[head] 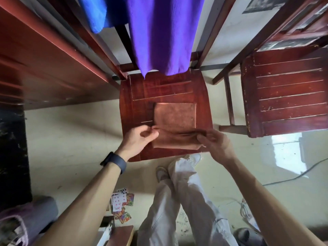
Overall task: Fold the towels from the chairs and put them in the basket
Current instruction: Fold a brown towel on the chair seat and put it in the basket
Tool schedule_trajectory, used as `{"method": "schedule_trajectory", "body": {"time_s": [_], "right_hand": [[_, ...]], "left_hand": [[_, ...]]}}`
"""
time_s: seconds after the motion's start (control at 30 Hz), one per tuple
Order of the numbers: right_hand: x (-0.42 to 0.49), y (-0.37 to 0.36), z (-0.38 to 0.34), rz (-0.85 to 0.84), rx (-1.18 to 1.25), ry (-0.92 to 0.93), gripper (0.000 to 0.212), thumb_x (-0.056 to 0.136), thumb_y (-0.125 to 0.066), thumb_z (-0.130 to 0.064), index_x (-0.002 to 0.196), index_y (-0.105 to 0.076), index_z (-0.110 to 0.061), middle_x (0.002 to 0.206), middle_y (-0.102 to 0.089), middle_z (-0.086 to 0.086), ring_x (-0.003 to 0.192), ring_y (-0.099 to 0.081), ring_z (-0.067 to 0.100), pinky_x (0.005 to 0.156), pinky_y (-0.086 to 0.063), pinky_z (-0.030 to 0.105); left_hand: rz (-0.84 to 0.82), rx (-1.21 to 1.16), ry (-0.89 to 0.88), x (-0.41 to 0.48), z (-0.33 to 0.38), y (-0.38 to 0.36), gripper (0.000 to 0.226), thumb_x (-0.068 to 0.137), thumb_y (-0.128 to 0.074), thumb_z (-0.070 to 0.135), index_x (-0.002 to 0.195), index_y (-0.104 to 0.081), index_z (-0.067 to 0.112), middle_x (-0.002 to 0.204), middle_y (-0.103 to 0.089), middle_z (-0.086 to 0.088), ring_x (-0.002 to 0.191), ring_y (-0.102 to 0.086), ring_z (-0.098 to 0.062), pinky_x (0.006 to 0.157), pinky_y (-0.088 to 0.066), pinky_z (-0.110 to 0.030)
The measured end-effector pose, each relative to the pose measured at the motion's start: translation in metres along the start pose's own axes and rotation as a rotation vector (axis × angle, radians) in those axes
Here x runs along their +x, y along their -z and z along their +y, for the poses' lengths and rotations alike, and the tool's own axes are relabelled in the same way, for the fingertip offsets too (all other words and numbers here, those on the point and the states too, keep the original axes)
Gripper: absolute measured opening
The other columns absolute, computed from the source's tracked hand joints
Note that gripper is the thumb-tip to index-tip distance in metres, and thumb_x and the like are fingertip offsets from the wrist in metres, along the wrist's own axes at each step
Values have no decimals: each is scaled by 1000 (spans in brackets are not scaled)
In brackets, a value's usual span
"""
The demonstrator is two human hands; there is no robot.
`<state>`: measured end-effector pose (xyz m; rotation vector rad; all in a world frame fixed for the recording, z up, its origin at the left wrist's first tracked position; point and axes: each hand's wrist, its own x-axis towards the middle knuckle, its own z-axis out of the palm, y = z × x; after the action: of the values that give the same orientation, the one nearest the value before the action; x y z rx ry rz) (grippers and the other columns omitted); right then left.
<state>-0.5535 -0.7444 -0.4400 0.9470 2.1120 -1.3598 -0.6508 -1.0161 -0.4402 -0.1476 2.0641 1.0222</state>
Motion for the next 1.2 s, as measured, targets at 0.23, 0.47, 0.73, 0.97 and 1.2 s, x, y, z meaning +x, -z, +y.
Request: {"method": "schedule_trajectory", "body": {"time_s": [0.23, 0.47, 0.73, 0.97, 1.2], "right_hand": [[94, -25, -16, 126, -20, 12, 37, 97, -58, -46, 118, -63, -16, 101, -66, -2, 98, -66, 20, 85, -51, 26], [135, -44, -9, 154, -137, -32, 40, 102, -47, -43, 122, -60, -11, 116, -69, 11, 110, -62, 32, 94, -46, 34], [144, -52, -12, 225, -276, -40, 44, 102, -38, -48, 113, -59, -10, 106, -69, 20, 102, -62, 43, 86, -47, 41], [147, -50, -20, 258, -412, -58, 37, 98, -35, -51, 98, -55, -21, 98, -69, 16, 93, -61, 40, 76, -43, 40], [139, -56, -16, 316, -345, -131, 44, 97, -41, -60, 102, -43, -16, 102, -62, 9, 99, -60, 37, 79, -42, 42]], "left_hand": [[183, 58, 25, 85, 7, -15, 37, 98, -54, 44, 94, -66, 9, 83, -66, -2, 81, -60, -22, 67, -39, -31], [286, 161, 122, 126, -4, -36, 39, 103, -42, 41, 91, -60, 8, 108, -67, -21, 102, -60, -40, 73, -34, -33], [383, 290, 162, 136, -4, -46, 49, 102, -32, 49, 100, -59, 9, 111, -67, -22, 104, -60, -43, 79, -44, -39], [408, 407, 172, 146, -2, -38, 53, 97, -33, 60, 87, -61, 16, 104, -69, -16, 98, -62, -41, 72, -43, -37], [526, 542, 62, 134, 3, -42, 47, 97, -36, 59, 102, -56, 16, 105, -66, -13, 96, -62, -40, 71, -42, -39]]}}
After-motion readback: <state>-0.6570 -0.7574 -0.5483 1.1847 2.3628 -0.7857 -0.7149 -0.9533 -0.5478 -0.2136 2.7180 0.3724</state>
